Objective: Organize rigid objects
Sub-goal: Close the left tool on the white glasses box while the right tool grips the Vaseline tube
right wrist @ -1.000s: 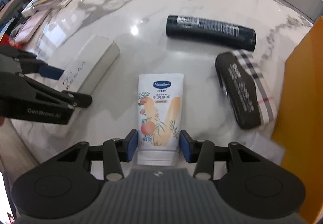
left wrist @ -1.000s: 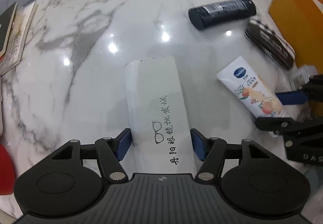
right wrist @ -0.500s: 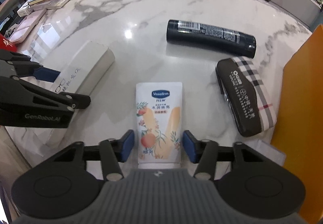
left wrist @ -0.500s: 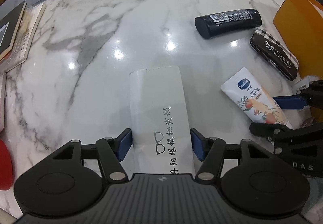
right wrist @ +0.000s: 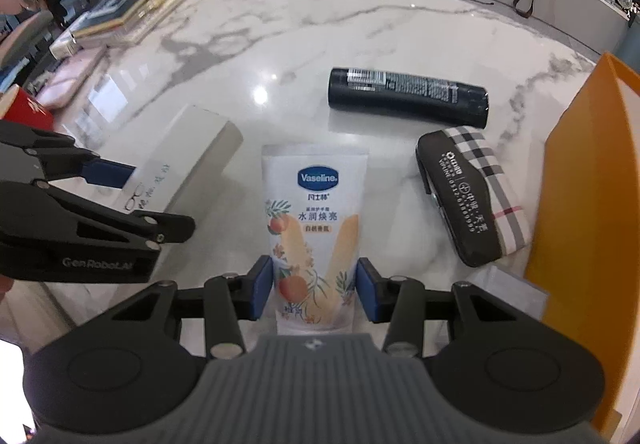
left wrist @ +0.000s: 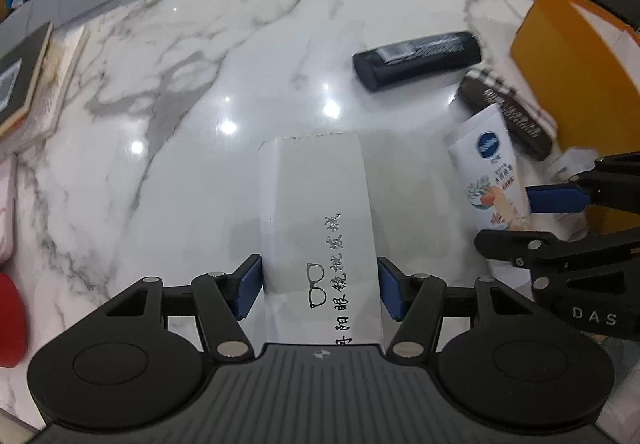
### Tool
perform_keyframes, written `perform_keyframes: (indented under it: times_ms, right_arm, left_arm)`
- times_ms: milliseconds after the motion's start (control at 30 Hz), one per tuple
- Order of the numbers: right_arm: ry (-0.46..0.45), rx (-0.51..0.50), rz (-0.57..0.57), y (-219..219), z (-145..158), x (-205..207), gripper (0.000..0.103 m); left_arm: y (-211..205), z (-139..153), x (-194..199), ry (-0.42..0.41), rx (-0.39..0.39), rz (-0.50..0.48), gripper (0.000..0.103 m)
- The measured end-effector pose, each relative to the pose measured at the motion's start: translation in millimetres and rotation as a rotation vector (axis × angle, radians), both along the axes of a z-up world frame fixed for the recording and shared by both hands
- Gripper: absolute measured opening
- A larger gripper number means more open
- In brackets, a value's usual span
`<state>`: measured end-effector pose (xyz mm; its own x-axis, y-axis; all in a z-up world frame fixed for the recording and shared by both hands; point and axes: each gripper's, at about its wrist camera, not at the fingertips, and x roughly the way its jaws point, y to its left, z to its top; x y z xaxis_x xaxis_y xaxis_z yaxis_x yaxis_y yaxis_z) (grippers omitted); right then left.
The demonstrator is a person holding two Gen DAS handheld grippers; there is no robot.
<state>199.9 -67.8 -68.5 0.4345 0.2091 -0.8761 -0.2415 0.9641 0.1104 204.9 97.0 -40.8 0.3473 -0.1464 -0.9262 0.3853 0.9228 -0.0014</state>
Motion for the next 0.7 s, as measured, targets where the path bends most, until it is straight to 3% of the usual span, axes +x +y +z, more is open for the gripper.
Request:
perform_keyframes:
  times_ms: [333,533,700]
  right_arm:
    - [-0.132,0.054,-0.026,-22.2,57.5,-36.9,0.045]
    - [-0.241,0.043,-0.06,-60.1,112.1,-64.9,0.045]
    - [-0.252,-0.007,-0.13,-114.4,133.9,-81.9,0.045]
  left_arm:
    - [-27.7,59.9,-30.8,-0.119,-0.013,-0.052,0.069]
    - [-60.3,105.1,-45.3,-0.177,-0.102,-0.095,0.069]
    - [-115.8,132.0,-54.1,-0.203,-0.175,-0.188,0.069]
